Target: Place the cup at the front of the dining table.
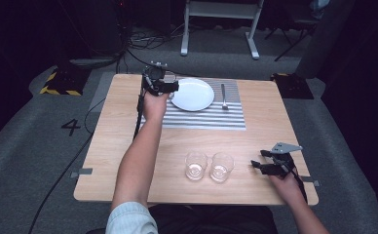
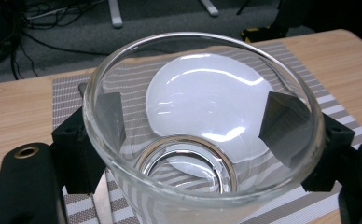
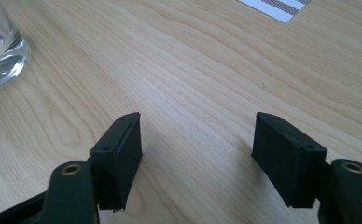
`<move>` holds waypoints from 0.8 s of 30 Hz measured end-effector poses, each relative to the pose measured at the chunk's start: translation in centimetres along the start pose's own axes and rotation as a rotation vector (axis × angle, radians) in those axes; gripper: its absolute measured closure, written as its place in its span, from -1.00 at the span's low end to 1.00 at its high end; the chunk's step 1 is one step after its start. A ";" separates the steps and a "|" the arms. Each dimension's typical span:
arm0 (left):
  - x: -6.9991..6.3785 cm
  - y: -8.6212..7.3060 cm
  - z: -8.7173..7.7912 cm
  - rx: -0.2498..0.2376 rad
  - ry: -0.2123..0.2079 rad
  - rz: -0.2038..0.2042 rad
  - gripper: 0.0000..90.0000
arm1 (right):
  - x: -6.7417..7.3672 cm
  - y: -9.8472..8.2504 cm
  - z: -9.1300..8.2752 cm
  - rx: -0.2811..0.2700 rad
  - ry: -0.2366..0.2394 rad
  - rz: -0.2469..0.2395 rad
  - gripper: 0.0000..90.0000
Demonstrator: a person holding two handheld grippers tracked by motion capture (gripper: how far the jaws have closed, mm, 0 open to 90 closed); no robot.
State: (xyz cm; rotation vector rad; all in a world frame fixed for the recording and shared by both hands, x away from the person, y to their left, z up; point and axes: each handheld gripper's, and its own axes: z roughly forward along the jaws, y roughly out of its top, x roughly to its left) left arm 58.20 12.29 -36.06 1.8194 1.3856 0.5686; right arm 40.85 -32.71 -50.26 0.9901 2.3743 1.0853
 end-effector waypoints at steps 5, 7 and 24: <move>0.8 -0.4 1.8 0.042 0.006 -0.019 -0.57 | 0.0 -0.1 -0.1 0.003 -0.006 -0.028 -0.27; 1.1 -0.6 2.6 0.067 0.002 -0.027 -0.57 | 0.0 -0.1 -0.1 0.002 -0.008 -0.032 -0.27; 2.1 -3.2 6.4 0.215 0.025 0.020 -0.57 | 0.1 0.0 0.0 -0.005 0.000 -0.001 -0.27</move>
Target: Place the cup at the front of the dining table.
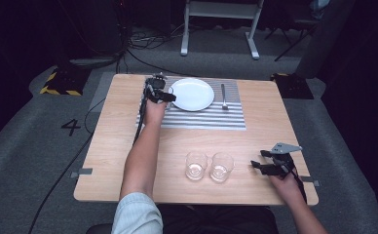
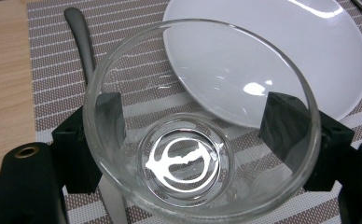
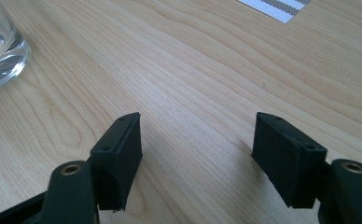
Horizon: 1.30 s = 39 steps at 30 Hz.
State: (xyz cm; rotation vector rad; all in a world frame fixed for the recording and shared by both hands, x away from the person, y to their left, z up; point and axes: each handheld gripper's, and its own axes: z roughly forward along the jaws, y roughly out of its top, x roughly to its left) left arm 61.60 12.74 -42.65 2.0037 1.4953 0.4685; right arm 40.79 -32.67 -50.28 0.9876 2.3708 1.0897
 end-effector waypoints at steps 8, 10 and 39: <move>0.2 -0.4 0.5 0.041 -0.013 -0.002 -0.57 | 0.0 0.0 0.0 0.000 0.001 0.002 -0.27; 0.2 -0.4 0.7 0.052 -0.022 0.000 -0.57 | 0.0 0.0 0.0 -0.002 0.001 -0.002 -0.27; -0.8 -0.7 -1.2 0.041 -0.011 0.037 -0.67 | -0.1 0.0 0.0 0.005 0.003 -0.018 -0.27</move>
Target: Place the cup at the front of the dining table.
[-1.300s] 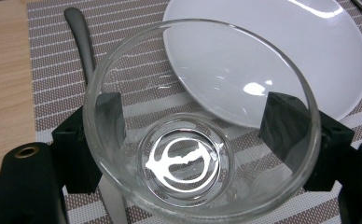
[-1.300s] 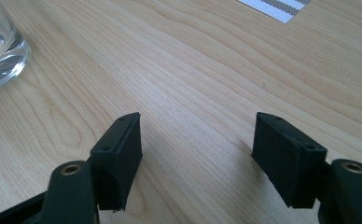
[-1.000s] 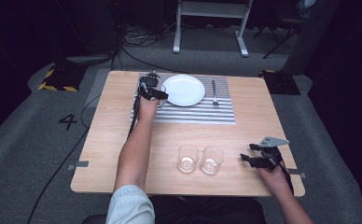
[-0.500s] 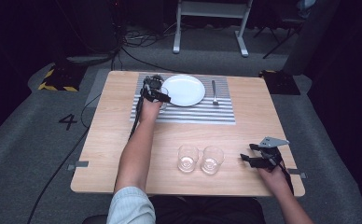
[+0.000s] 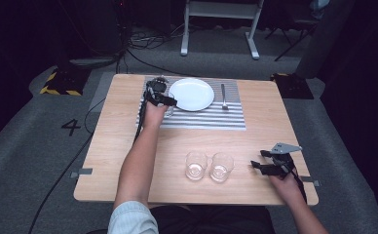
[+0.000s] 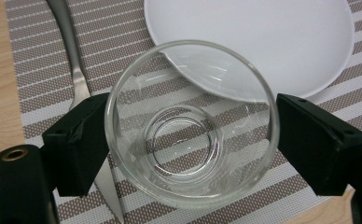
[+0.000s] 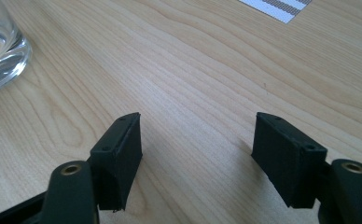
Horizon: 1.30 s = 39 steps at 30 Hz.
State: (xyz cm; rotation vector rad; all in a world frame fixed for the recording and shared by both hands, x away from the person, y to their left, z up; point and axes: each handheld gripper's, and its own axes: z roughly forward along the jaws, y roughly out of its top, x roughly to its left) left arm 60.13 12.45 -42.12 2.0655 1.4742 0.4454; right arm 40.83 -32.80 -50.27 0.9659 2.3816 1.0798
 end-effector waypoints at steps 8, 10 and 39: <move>-1.1 -0.4 -3.2 -0.064 0.011 0.077 -0.67 | 0.4 0.0 0.0 -0.006 -0.010 -0.001 -0.27; -1.7 -0.6 -4.1 -0.076 0.025 0.117 -0.68 | 0.3 0.0 0.0 -0.007 -0.003 -0.001 -0.28; -2.5 -7.8 -13.7 -0.132 -0.089 0.104 -0.66 | 0.0 0.1 0.1 0.004 0.013 0.027 -0.29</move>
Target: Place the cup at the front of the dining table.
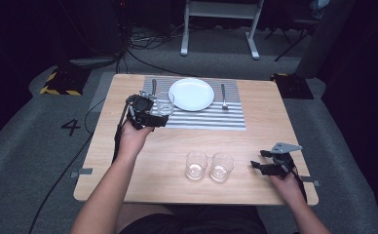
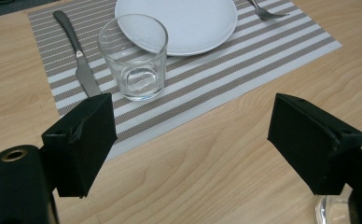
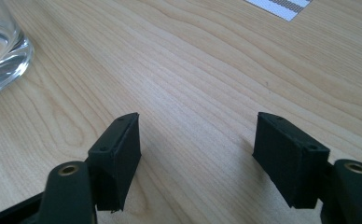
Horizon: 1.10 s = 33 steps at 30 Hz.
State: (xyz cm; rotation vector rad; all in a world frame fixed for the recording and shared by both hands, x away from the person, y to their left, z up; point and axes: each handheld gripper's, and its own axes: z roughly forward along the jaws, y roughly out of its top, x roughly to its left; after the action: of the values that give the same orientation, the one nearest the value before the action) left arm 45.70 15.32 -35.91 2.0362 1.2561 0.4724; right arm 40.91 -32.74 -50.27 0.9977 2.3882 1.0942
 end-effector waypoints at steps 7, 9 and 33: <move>-0.5 -1.0 -1.5 -0.002 -0.014 0.048 -0.66 | 0.0 0.0 0.0 0.000 0.000 0.000 -0.29; -0.7 -1.4 -1.7 0.012 -0.014 0.049 -0.66 | 0.0 0.0 0.0 0.001 0.000 0.001 -0.29; -1.6 -6.7 -5.5 -0.033 -0.001 0.045 -0.66 | 0.0 0.0 0.0 0.001 0.002 0.001 -0.30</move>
State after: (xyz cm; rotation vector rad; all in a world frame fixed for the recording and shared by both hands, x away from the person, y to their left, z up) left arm 37.32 17.84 -36.82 2.0405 1.1965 0.5100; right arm 40.91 -32.74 -50.26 0.9989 2.3901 1.0949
